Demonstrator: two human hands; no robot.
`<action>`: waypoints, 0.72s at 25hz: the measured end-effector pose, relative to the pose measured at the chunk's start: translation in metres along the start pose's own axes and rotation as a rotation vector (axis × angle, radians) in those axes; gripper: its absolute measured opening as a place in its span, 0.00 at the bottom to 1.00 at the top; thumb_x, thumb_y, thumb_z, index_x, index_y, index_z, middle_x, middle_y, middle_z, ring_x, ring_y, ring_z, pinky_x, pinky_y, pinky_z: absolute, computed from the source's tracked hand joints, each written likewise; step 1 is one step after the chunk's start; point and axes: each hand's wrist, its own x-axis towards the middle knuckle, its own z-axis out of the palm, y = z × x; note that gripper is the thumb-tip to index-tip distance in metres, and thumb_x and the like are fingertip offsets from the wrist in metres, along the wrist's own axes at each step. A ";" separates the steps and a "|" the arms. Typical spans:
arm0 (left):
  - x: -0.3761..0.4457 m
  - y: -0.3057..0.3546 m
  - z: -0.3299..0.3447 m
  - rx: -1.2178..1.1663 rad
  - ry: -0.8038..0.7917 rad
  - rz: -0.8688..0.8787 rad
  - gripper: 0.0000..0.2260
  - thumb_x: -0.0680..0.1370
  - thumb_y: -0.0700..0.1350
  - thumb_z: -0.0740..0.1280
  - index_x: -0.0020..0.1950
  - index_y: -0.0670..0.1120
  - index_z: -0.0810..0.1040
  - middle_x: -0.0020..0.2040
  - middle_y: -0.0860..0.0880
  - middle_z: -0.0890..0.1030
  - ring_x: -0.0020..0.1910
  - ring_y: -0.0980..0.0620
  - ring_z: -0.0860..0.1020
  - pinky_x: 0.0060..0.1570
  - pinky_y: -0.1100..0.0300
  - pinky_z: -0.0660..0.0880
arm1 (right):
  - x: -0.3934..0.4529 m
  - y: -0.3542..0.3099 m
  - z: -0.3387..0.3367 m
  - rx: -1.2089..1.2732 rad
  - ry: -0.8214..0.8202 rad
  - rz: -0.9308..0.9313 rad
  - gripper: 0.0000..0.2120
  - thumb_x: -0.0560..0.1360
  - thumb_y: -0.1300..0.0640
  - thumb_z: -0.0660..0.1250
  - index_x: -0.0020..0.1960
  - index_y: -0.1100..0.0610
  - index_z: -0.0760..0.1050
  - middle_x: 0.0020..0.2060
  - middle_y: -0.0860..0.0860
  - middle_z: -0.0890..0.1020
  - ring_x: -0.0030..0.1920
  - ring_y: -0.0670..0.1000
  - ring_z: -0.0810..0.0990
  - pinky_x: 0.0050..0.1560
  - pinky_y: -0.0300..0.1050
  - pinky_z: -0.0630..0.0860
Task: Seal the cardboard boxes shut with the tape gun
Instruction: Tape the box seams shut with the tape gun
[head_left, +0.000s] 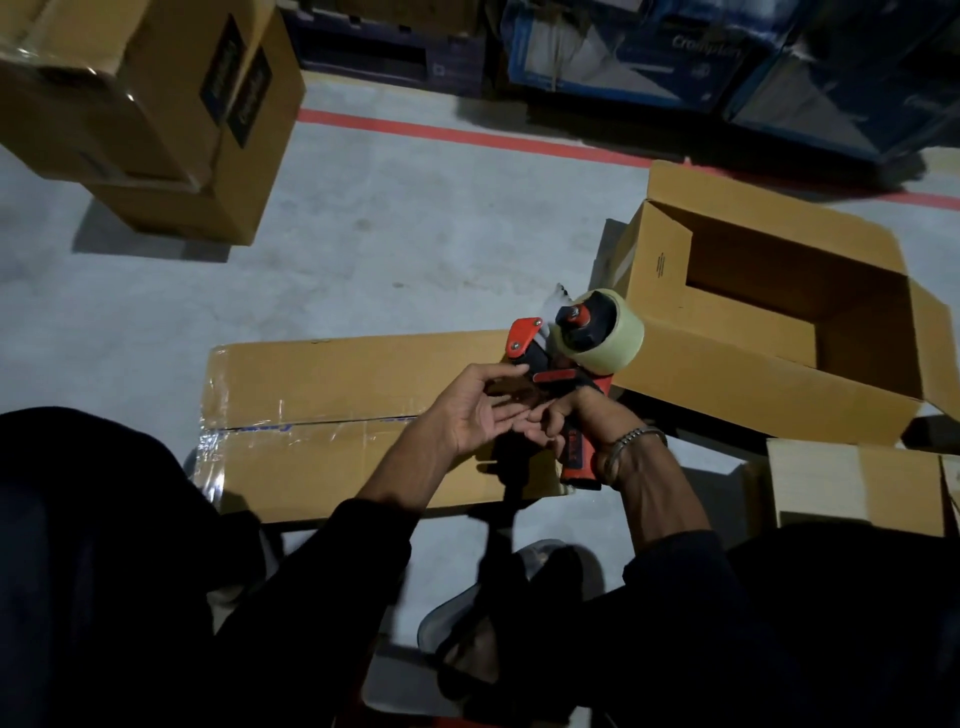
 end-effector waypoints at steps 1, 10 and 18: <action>-0.001 -0.002 0.001 0.012 0.013 0.026 0.28 0.71 0.44 0.80 0.68 0.38 0.77 0.64 0.38 0.82 0.58 0.42 0.85 0.55 0.51 0.83 | -0.003 -0.002 0.001 0.039 -0.010 -0.013 0.14 0.73 0.74 0.52 0.41 0.68 0.77 0.35 0.61 0.84 0.31 0.51 0.85 0.21 0.33 0.69; -0.022 -0.009 0.017 0.349 0.079 0.345 0.09 0.74 0.39 0.79 0.52 0.44 0.84 0.48 0.44 0.87 0.49 0.45 0.86 0.56 0.49 0.83 | -0.028 -0.002 -0.011 0.253 -0.140 -0.046 0.16 0.74 0.72 0.49 0.42 0.66 0.75 0.39 0.64 0.84 0.26 0.46 0.78 0.22 0.33 0.70; -0.025 -0.015 0.020 0.927 0.287 0.723 0.07 0.72 0.51 0.80 0.48 0.53 0.87 0.41 0.56 0.86 0.41 0.56 0.84 0.43 0.59 0.81 | -0.031 0.003 -0.015 0.314 -0.161 -0.064 0.18 0.75 0.72 0.50 0.39 0.67 0.78 0.45 0.67 0.84 0.24 0.46 0.76 0.22 0.34 0.72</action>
